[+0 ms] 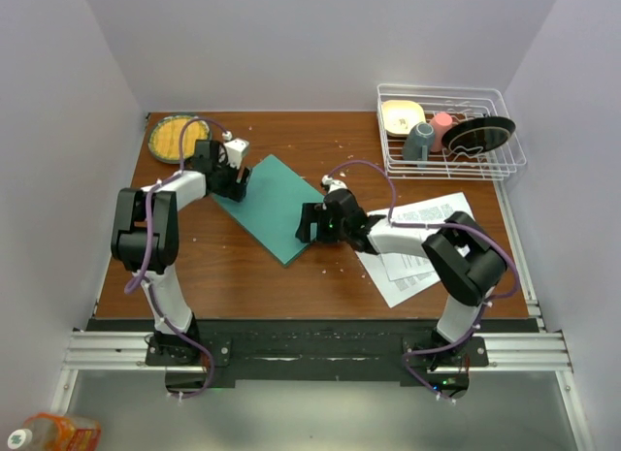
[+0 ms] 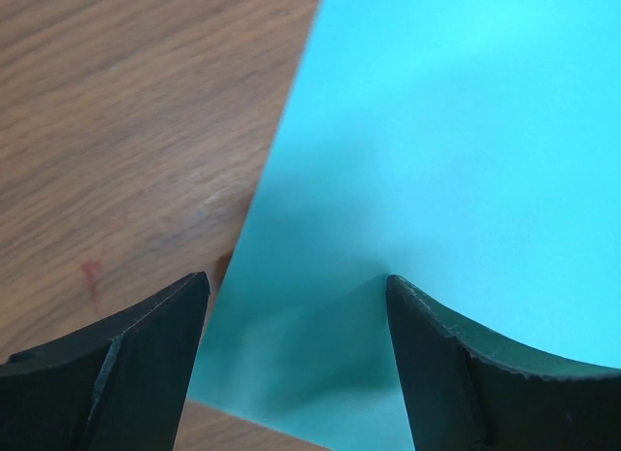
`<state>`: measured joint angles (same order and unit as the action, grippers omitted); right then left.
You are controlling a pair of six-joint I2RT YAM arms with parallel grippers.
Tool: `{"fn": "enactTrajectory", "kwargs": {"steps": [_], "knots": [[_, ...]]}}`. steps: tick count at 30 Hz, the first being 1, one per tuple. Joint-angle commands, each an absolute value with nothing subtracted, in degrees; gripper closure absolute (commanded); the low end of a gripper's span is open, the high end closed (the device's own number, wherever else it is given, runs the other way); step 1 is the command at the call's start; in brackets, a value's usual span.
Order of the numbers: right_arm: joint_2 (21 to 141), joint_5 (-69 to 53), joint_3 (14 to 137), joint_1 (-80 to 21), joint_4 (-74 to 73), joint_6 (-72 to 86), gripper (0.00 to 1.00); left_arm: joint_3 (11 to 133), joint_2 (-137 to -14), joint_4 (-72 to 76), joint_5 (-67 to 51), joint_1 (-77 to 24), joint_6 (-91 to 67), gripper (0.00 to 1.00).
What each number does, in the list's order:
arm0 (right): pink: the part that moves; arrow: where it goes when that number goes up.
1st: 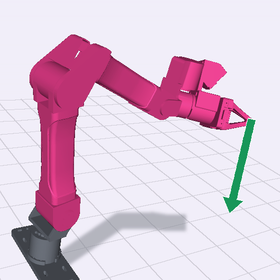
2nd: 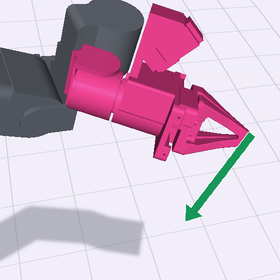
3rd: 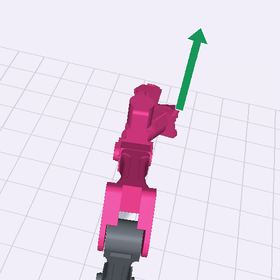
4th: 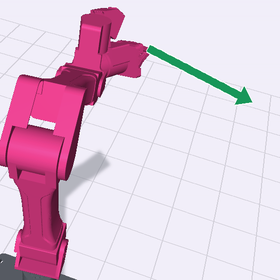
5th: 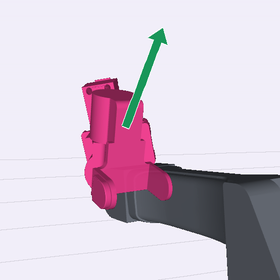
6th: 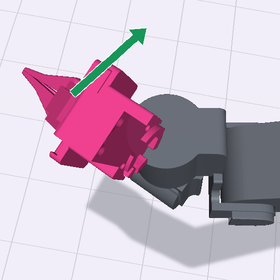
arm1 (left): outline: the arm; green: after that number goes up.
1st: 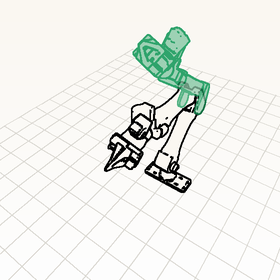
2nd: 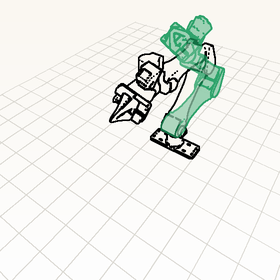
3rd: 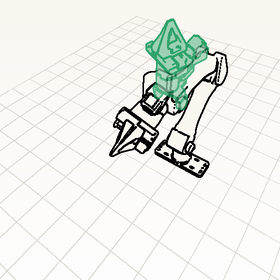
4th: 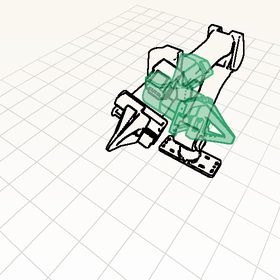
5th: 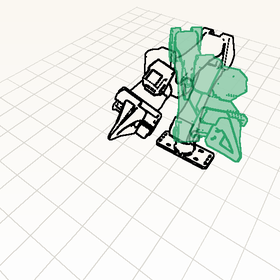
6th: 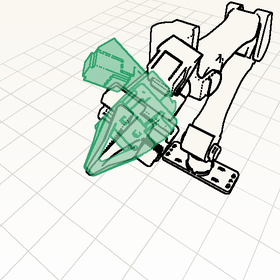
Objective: Put the files into the folder
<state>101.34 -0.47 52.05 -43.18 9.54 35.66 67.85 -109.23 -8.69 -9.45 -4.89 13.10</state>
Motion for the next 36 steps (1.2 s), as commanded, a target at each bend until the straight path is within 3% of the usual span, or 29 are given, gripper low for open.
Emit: {"fn": "enactTrajectory", "kwargs": {"steps": [1, 10, 15, 18, 23, 28, 36], "knots": [[103.9, 2.5, 54.2, -41.1, 2.4, 35.9, 0.11, 67.9, -107.2, -11.8, -15.6, -4.5, 13.1, 0.21], [97.2, 0.9, 52.1, -41.0, -2.4, 41.6, 0.17, 62.9, -100.6, -14.9, -18.8, -4.6, 10.5, 0.23], [94.3, 0.3, 49.4, -41.0, -4.1, 46.3, 0.29, 60.2, -98.3, -14.1, -17.4, -4.6, 9.5, 0.23], [93.1, -1.8, 49.0, -41.0, -5.5, 48.2, 0.29, 59.9, -97.9, -14.4, -16.0, -4.5, 9.5, 0.24], [91.6, -8.8, 43.6, -41.0, 7.5, 53.0, 0.28, 58.7, -97.9, -14.5, -14.2, -4.6, 10.6, 0.24], [98.7, -15.1, 43.4, -41.1, 16.8, 57.0, 0.26, 58.0, -97.8, -14.2, -14.0, -4.6, 11.0, 0.25], [98.3, -16.3, 39.7, -41.0, 26.0, 59.5, 0.32, 57.2, -98.0, -13.3, -13.6, -4.6, 11.8, 0.25]]}}
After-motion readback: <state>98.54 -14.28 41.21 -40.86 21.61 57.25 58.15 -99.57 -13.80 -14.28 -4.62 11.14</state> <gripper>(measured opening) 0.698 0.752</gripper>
